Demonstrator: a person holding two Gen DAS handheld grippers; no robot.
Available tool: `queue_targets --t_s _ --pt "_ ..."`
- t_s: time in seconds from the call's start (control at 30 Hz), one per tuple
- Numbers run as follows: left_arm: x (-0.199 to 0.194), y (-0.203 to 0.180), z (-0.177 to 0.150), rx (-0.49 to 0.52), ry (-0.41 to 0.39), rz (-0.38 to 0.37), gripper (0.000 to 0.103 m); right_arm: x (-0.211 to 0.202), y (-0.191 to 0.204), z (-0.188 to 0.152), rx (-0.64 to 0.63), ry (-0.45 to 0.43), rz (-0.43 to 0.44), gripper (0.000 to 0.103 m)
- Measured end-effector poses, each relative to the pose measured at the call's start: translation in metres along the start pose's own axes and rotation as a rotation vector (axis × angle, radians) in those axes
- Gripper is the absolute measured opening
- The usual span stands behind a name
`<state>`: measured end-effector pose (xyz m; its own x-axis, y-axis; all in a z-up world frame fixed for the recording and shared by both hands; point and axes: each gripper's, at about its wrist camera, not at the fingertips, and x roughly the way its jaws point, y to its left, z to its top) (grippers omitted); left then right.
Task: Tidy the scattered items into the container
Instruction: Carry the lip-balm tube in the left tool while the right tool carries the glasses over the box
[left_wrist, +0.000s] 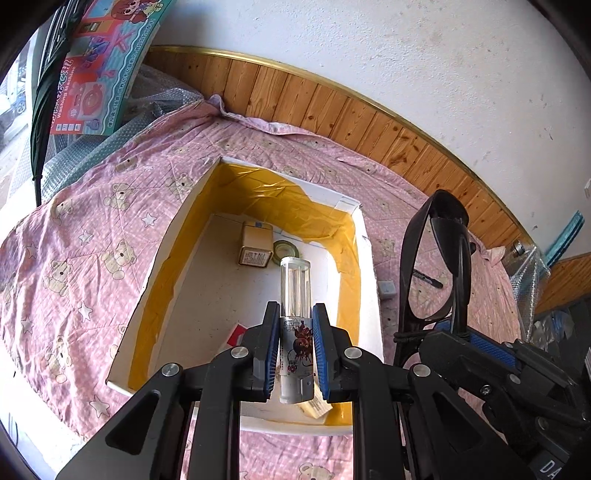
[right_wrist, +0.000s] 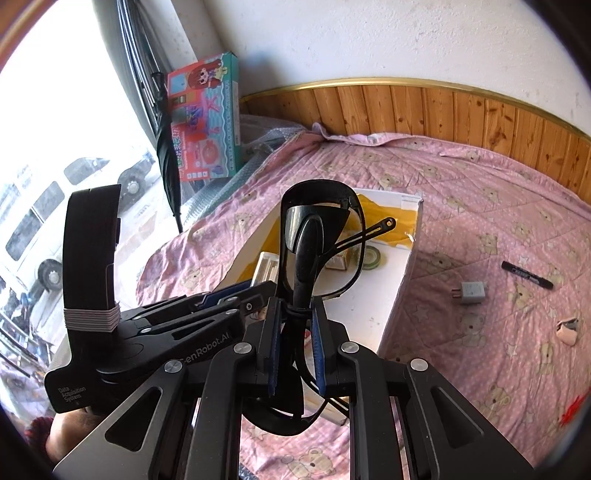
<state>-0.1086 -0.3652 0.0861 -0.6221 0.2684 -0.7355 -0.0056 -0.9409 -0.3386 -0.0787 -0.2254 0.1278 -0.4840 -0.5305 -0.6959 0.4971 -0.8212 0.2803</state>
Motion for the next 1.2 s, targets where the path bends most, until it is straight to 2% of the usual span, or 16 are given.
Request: queue_targets --t_s 0.47,1.0,1.2 --pt "0.029 0.002 0.016 0.013 0.032 0.036 0.018 0.043 -0.030 0.019 0.021 0.043 0.004 0.016" --pt "0.063 -0.011 0.024 -0.016 0.108 -0.020 0.018 0.070 -0.066 0.044 0.056 0.083 0.038 0.016" --pt "0.072 -0.017 0.020 -0.020 0.134 -0.030 0.018 0.079 -0.071 0.055 0.044 0.085 0.023 0.016"
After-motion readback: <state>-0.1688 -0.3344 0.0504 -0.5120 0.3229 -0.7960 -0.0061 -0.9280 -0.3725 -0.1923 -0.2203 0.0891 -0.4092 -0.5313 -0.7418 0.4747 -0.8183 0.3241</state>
